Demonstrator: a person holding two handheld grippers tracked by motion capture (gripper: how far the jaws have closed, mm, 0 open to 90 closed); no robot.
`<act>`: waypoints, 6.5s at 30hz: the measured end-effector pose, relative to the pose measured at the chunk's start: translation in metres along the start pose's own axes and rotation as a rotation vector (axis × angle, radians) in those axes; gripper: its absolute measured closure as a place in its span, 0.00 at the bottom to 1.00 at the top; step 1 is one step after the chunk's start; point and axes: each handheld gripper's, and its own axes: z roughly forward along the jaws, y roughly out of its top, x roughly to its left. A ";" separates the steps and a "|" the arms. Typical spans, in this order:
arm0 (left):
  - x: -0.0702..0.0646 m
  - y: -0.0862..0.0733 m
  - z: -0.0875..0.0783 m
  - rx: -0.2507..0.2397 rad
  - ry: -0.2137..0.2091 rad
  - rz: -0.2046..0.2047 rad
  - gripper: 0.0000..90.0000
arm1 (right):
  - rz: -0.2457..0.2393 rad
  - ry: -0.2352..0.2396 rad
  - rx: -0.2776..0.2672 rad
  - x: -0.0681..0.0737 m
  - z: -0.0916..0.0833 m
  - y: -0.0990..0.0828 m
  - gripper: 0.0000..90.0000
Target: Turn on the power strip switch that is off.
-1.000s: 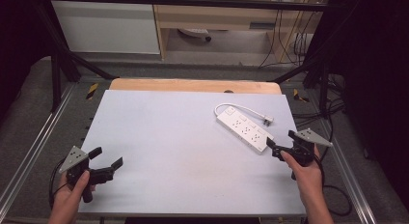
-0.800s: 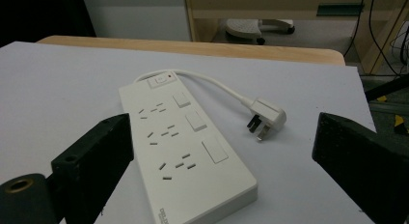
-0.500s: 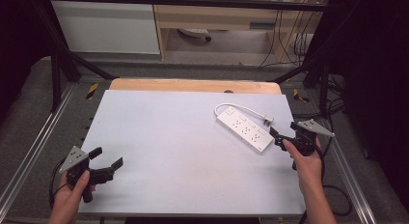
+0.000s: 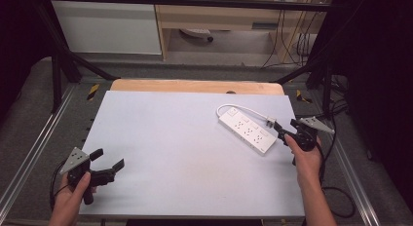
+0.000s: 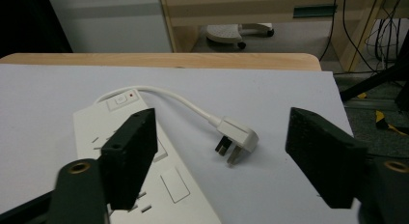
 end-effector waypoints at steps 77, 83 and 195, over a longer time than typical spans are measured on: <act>0.002 -0.001 0.000 0.004 0.009 0.006 0.06 | -0.086 0.035 0.099 0.030 0.050 -0.032 1.00; 0.002 -0.001 0.000 0.004 0.008 0.007 0.06 | -0.094 0.042 0.103 0.032 0.051 -0.033 1.00; 0.000 -0.001 0.001 0.013 -0.001 0.017 0.07 | -0.072 0.046 0.124 0.031 0.055 -0.036 1.00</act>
